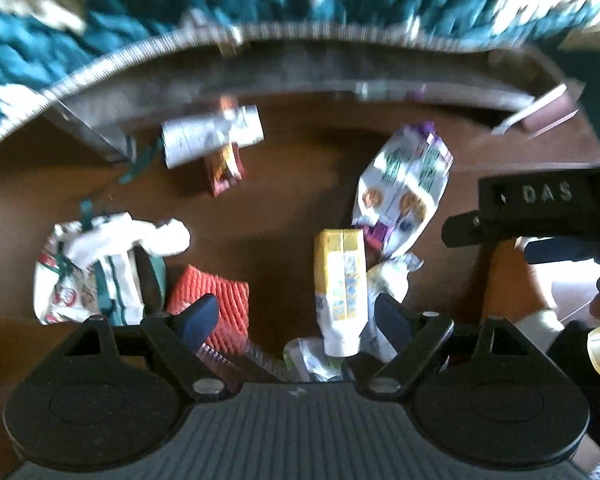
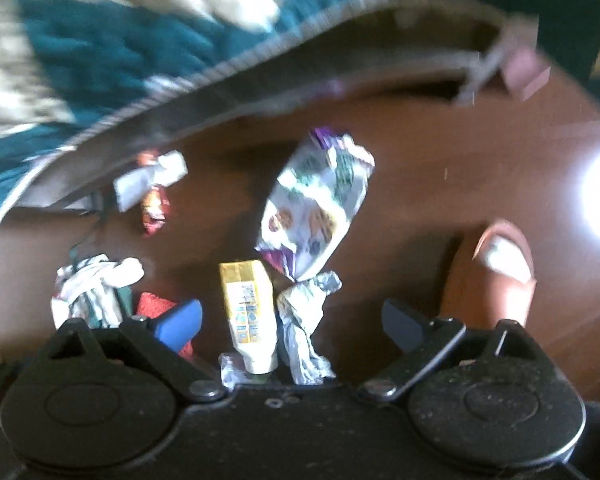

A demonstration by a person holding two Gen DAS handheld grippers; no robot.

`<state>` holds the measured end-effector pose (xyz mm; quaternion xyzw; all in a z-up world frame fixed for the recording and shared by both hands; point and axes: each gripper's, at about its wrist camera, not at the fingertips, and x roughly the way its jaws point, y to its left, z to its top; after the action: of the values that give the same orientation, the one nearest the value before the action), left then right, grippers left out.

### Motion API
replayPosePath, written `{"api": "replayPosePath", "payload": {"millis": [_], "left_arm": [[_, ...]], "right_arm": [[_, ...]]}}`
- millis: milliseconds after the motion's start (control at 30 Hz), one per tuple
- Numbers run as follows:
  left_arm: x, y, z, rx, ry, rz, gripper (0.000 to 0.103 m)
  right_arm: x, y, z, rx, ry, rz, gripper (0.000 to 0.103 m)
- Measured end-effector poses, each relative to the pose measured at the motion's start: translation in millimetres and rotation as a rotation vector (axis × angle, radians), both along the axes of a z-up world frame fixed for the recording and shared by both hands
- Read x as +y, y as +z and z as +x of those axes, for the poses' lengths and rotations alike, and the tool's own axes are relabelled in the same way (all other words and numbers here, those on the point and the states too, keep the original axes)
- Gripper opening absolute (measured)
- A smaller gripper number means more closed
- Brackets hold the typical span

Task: Collect trash
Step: 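Withdraw both tools from the wastebasket and lower toward the floor trash, then grasp yellow-white bottle with left tool while right tool grasps crumpled foil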

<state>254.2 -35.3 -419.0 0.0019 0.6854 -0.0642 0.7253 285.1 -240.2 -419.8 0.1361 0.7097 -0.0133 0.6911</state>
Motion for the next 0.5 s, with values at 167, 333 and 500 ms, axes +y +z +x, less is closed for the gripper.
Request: {"api": "replayPosePath", "payload": {"millis": [167,333,500], "left_arm": [[-10,-46,0,0.078,0.012,0.002,0.085],[-23,-89,1,0.149,0.006,0.019,0.085],[-34,-120,4,0.193,-0.012,0.005,0.085]], "right_arm": [[-6,-60,2,0.115,-0.083,0.015,0.093],[-4,-101,5,0.177,-0.128,0.040,0.091],[-4,-135,7,0.240,-0.129,0.028,0.087]]}}
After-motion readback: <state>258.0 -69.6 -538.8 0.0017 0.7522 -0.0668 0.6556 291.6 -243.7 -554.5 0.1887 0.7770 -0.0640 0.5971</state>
